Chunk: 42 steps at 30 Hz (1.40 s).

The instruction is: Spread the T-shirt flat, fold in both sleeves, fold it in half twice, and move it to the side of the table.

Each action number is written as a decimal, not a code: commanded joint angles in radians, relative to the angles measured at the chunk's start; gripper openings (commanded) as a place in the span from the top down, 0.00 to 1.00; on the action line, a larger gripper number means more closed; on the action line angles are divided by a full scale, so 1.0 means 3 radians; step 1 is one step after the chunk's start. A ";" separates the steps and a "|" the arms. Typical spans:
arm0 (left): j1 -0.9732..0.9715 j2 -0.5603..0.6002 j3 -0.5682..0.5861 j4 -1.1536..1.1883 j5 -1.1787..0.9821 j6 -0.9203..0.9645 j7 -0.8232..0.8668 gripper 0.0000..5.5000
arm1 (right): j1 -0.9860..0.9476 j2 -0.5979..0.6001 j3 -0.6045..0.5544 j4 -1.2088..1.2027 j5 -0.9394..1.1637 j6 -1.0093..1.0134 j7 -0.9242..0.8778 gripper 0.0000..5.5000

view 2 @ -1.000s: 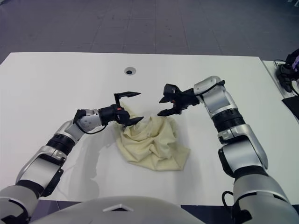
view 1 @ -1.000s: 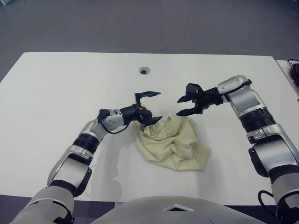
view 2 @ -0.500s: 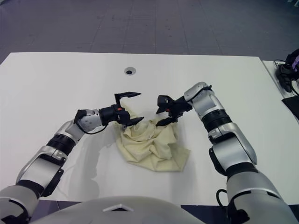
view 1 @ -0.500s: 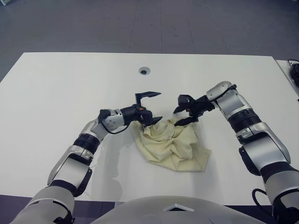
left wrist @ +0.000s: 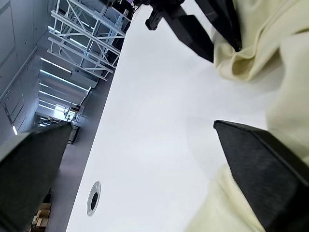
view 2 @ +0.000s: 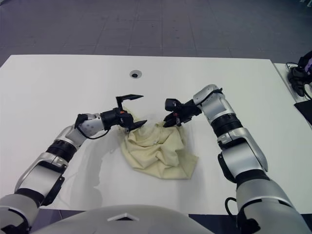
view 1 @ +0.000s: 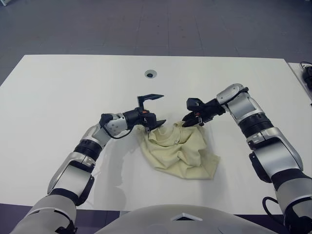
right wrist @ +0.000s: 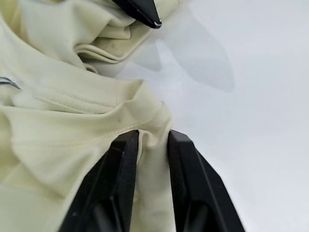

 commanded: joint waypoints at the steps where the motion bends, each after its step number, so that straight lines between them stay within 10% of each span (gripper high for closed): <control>1: 0.0175 0.0135 0.0233 -0.0136 -0.0195 0.0271 0.0003 0.02 | 0.0007 -0.0032 -0.0156 -0.0035 0.0056 0.0028 -0.0113 0.95; 10: 0.0414 0.0157 0.0438 -0.0420 -0.0421 0.0585 -0.0040 0.02 | 0.0058 0.0000 -0.0251 -0.0010 0.0040 -0.0009 -0.0307 1.00; 20: 0.0421 0.0114 0.0413 -0.0511 -0.0412 0.0660 -0.0082 0.02 | 0.0055 0.0062 -0.0107 0.0003 -0.0043 0.0074 -0.0179 0.70; 30: 0.0423 0.0088 0.0395 -0.0517 -0.0391 0.0662 -0.0089 0.02 | 0.0098 0.0102 0.0035 0.0014 -0.0167 0.0073 -0.0156 1.00; 42: 0.0468 0.0199 0.0934 -0.1066 -0.1255 0.1423 -0.0386 0.02 | 0.0168 -0.0112 -0.0805 -0.0485 0.0243 0.0097 -0.0884 1.00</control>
